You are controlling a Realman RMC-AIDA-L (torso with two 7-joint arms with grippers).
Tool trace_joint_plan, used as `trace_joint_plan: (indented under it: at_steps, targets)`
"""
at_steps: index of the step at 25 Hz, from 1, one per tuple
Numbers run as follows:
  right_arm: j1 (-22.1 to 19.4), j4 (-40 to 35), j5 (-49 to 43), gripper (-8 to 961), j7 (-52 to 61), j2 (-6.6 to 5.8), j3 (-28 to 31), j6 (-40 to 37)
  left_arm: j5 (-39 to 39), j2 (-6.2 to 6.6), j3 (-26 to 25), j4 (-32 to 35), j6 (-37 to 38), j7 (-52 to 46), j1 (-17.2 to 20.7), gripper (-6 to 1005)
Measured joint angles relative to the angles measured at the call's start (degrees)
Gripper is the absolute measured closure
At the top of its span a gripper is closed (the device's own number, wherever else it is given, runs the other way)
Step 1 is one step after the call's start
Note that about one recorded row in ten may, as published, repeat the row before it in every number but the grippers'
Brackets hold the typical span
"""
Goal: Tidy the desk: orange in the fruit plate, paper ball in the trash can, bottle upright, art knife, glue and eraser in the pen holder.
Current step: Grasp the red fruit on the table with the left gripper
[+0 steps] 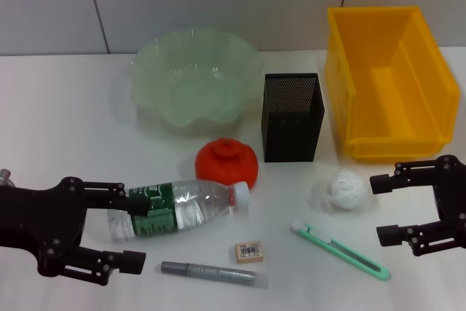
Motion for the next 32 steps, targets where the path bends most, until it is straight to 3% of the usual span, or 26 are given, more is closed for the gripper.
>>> trace_joint_plan:
  at_steps: [14,19,26,32]
  targets:
    - [0.2,1.0,0.1,173,0.0,0.19,-0.1,0.6,0.0,-0.09,0.0,-0.1,0.0,-0.1,0.3,187]
    - [-0.8,1.0,0.1,173,0.0,0.46,0.0,1.1,-0.3,-0.28,-1.2,2.8,-0.5,-0.3,0.3,186]
    - [-4.7,0.4,0.1,172,0.0,0.69,2.0,1.5,-0.1,-2.84,-3.6,9.9,-4.1,-0.4,0.0,186]
    - [-7.0,-0.7,0.6,173,-1.6,0.95,8.0,-2.3,1.1,-5.73,-1.3,7.4,-19.0,0.1,-2.2,187]
